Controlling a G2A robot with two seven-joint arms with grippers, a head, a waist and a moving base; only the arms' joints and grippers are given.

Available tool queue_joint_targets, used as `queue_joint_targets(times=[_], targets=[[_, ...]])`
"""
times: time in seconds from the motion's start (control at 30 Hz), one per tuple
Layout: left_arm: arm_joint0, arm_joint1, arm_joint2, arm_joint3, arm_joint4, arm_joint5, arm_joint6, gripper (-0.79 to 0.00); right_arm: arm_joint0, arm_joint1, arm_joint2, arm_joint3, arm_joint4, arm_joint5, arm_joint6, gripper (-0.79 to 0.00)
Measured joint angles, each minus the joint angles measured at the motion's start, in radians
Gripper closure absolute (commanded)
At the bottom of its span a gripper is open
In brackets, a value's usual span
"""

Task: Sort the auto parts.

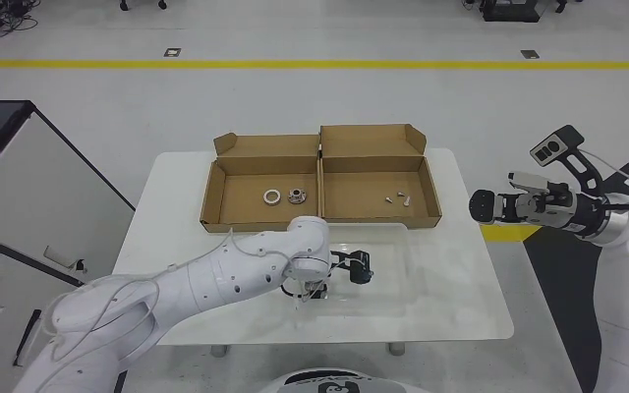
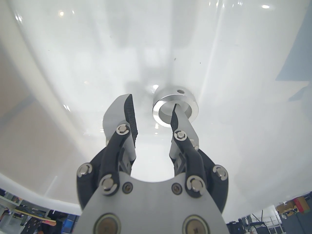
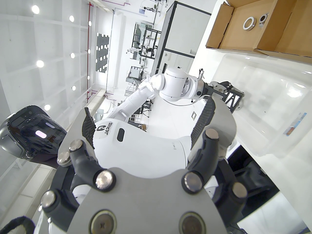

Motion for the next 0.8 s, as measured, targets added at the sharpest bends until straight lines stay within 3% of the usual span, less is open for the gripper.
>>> queue_joint_targets(times=[0.23, 0.37, 0.4, 0.5, 0.8], targets=[[0.000, -0.006, 0.000, 0.006, -0.002, -0.002, 0.002, -0.326, 0.000, 0.000, 0.000, 0.000, 0.000, 0.000, 0.000, -0.785], [0.001, -0.007, 0.000, 0.010, -0.002, 0.002, -0.002, -0.277, 0.000, 0.000, 0.000, 0.000, 0.000, 0.000, 0.000, -0.785], [0.003, -0.007, 0.000, 0.012, -0.002, 0.002, -0.002, -0.243, 0.000, 0.000, 0.000, 0.000, 0.000, 0.000, 0.000, -0.785], [0.008, -0.007, 0.000, 0.015, 0.000, 0.001, -0.001, 0.000, 0.000, 0.000, 0.000, 0.000, 0.000, 0.000, 0.000, -0.785], [0.017, -0.012, 0.000, 0.023, 0.010, -0.005, 0.005, 0.000, 0.000, 0.000, 0.000, 0.000, 0.000, 0.000, 0.000, -0.785]])
